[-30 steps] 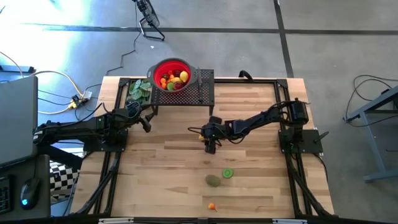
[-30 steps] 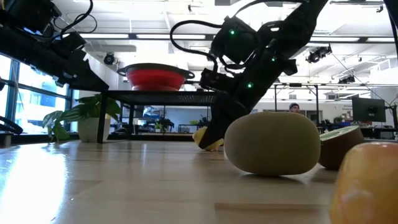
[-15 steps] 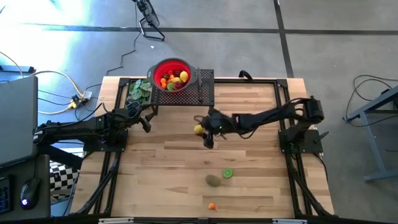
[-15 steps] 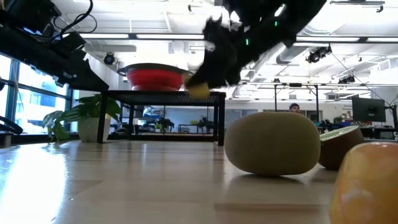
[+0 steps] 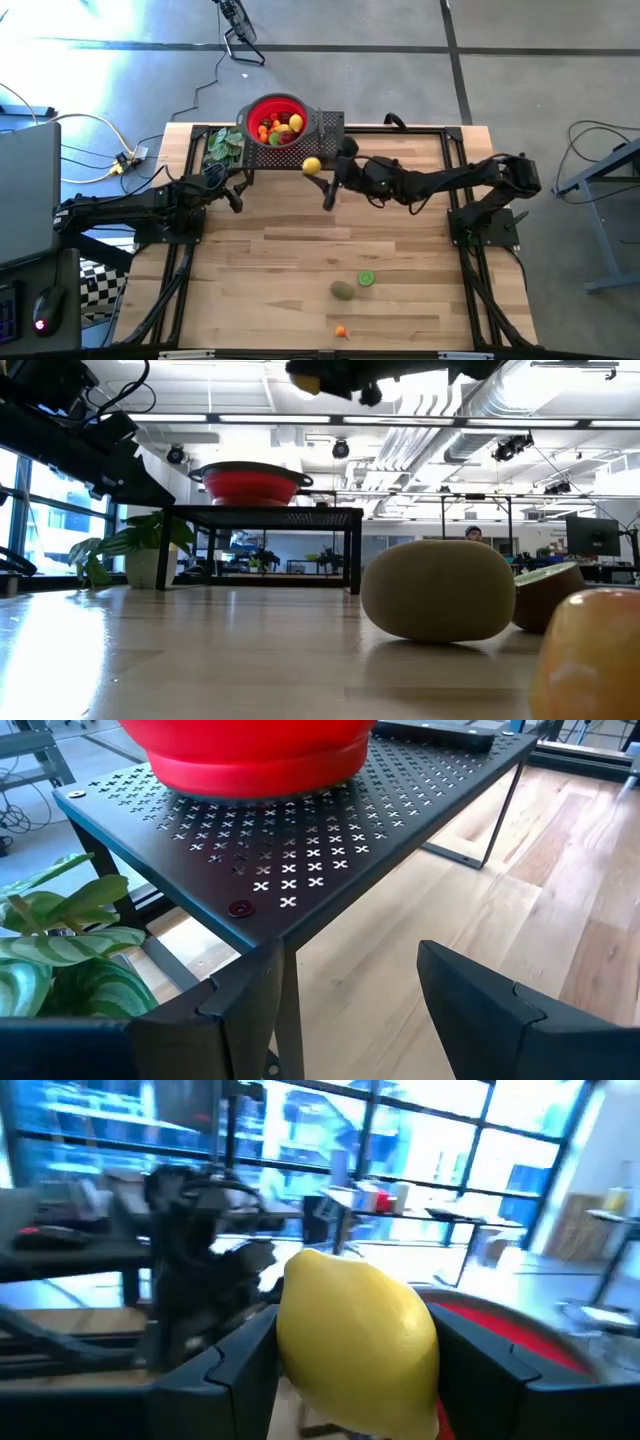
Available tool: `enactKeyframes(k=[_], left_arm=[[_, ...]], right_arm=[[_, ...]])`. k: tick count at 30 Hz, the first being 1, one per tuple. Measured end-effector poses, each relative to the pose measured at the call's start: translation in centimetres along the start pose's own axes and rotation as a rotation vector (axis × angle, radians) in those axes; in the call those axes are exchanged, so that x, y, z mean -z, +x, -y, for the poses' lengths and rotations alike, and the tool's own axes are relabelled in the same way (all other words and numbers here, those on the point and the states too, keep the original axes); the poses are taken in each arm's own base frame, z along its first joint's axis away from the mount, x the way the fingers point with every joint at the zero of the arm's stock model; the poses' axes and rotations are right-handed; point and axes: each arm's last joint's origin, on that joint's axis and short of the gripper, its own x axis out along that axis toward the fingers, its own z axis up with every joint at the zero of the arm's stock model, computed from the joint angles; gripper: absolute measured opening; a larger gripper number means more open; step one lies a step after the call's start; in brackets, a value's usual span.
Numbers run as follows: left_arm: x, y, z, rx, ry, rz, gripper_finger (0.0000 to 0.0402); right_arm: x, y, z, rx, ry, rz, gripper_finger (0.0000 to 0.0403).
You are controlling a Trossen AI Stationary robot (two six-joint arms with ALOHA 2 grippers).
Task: Pick & Place Fruit
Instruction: Put the yellow lemon into the red strainer bowl on the shelf
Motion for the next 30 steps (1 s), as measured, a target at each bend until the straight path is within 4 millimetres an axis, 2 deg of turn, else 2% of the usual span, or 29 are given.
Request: enactKeyframes(k=[3,12,18,27,30], left_arm=[[0.0,0.0,0.0,0.0,0.0,0.0,0.0228],[0.0,0.0,0.0,0.0,0.002,0.0,0.0228],[0.0,0.0,0.0,0.0,0.001,-0.001,0.0228],[0.0,0.0,0.0,0.0,0.003,-0.002,0.0228],[0.0,0.0,0.0,0.0,0.003,-0.002,0.0228]], right_arm=[[-0.5,0.0,0.1,0.032,-0.016,0.037,0.021],[0.1,0.1,0.3,0.112,-0.018,-0.013,0.021],[-0.3,0.1,0.8,0.196,0.002,0.026,0.021],[-1.1,0.4,2.2,0.196,0.032,0.127,0.021],[-1.4,0.5,2.6,0.14,0.064,0.183,0.021]])
